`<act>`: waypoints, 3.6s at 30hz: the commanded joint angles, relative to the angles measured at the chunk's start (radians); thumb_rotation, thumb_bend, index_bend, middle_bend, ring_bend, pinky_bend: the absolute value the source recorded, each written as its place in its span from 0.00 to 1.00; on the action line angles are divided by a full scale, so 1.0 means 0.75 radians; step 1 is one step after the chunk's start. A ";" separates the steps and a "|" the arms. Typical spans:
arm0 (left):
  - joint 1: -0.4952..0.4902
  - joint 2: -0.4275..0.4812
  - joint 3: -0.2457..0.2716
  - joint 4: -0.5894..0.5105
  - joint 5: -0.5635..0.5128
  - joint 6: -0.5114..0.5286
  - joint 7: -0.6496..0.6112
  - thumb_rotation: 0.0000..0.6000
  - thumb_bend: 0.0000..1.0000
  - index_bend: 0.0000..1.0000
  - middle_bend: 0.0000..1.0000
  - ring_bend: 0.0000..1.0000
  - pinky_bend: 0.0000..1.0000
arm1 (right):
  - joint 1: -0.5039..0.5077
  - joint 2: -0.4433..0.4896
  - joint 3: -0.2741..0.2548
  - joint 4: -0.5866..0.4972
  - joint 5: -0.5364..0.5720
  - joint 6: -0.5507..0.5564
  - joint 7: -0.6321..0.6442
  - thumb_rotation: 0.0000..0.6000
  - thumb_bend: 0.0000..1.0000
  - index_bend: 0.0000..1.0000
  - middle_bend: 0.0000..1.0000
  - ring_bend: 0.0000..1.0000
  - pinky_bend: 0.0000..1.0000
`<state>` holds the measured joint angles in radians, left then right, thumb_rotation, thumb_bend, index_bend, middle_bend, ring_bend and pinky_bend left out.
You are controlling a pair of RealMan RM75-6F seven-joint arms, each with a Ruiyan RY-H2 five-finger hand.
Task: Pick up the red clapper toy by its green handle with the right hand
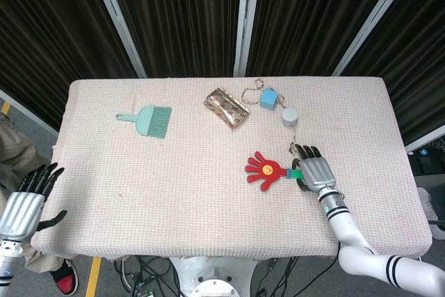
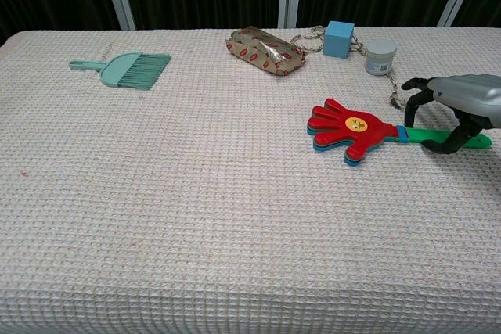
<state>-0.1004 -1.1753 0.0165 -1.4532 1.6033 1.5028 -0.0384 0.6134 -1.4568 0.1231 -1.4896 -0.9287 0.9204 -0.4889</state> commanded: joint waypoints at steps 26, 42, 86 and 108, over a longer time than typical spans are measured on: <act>0.012 -0.025 -0.009 0.030 -0.011 0.027 -0.114 1.00 0.19 0.08 0.03 0.00 0.12 | -0.071 -0.056 0.022 0.072 -0.250 0.171 0.329 1.00 0.47 0.71 0.26 0.02 0.12; 0.023 -0.044 -0.017 0.063 -0.022 0.045 -0.165 1.00 0.19 0.08 0.03 0.00 0.12 | -0.107 -0.107 0.054 0.148 -0.321 0.211 0.498 1.00 0.62 0.74 0.40 0.26 0.64; 0.023 -0.034 -0.049 -0.001 -0.024 0.081 -0.092 1.00 0.19 0.08 0.03 0.00 0.13 | -0.234 0.312 0.075 -0.218 -1.035 0.668 2.148 1.00 0.97 0.79 0.74 0.83 1.00; 0.015 -0.043 -0.052 -0.001 -0.027 0.069 -0.088 1.00 0.19 0.08 0.03 0.00 0.13 | -0.210 0.404 0.063 -0.154 -0.982 0.599 2.747 1.00 0.99 0.84 0.78 0.92 1.00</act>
<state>-0.0885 -1.2065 -0.0229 -1.4544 1.5828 1.5551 -0.1042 0.4592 -1.1850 0.1680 -1.6632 -1.6390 1.3023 0.5108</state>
